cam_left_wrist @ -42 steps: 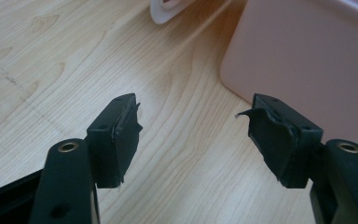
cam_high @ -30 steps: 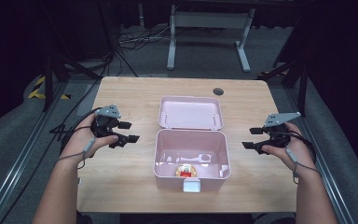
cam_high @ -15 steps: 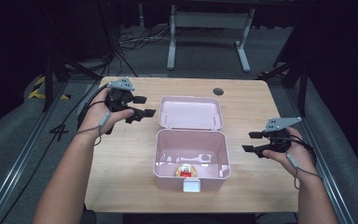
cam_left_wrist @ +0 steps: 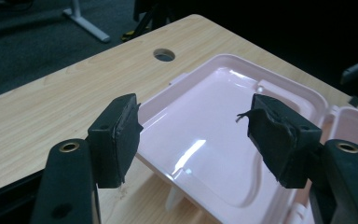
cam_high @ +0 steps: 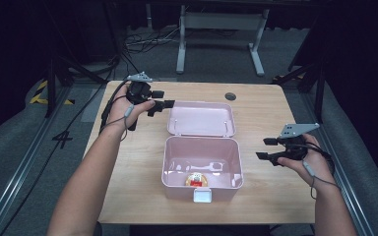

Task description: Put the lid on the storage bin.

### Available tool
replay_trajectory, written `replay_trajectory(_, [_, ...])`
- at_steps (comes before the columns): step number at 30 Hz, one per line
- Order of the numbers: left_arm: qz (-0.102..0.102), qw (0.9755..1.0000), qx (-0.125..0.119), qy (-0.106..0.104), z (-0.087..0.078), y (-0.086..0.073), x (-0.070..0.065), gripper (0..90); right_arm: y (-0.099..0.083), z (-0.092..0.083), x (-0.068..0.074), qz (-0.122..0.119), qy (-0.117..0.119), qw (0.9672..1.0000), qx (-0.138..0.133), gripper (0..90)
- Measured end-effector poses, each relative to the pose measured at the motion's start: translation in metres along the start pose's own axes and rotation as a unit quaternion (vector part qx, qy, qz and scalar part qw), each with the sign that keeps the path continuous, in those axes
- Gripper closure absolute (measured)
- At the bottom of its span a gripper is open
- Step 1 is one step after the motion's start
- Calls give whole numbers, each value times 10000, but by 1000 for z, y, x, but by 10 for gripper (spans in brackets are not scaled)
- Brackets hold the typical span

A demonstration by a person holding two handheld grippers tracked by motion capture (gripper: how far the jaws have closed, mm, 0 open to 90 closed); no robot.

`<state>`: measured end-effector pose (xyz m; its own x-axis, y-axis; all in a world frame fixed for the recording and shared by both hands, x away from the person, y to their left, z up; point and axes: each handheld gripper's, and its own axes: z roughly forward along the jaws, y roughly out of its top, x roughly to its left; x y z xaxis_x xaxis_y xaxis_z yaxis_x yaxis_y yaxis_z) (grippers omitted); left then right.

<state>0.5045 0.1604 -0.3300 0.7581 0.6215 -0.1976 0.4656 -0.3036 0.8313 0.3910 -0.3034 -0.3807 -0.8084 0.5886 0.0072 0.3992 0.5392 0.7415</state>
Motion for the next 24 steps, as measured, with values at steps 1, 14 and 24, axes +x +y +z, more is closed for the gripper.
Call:
replay_trajectory(1, [2,10000,22,22,4,0,0,344,0,0,0,0,4,10000,2,369])
replay_trajectory(14, [-274,9981,483,260,54,-9,28,345,5,1,6,-6,492,9983,-322,337])
replay_trajectory(24, [-713,9961,511,126,66,-19,45,347,4,2,6,-14,451,9986,-290,320])
